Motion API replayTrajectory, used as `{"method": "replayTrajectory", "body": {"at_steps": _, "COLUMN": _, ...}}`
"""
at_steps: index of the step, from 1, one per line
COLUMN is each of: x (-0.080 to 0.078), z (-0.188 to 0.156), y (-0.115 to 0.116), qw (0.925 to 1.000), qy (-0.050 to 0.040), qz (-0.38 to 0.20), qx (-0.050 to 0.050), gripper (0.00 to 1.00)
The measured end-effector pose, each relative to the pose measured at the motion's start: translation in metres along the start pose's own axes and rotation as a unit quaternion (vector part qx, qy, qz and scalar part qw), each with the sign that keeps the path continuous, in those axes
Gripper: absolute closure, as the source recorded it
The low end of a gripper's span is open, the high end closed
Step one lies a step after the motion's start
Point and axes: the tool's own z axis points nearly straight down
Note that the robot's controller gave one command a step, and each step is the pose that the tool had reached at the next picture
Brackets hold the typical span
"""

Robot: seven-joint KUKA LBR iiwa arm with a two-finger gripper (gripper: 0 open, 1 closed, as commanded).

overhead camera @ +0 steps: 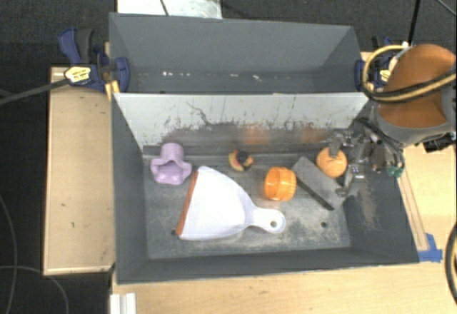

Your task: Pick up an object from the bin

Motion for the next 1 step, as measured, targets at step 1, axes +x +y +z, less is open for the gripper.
{"method": "replayTrajectory", "body": {"at_steps": 1, "x": -0.0001, "z": -0.0264, "y": 0.0000, "qw": 0.9993, "qy": 0.0038, "qz": -0.036, "qx": -0.001, "gripper": 0.00}}
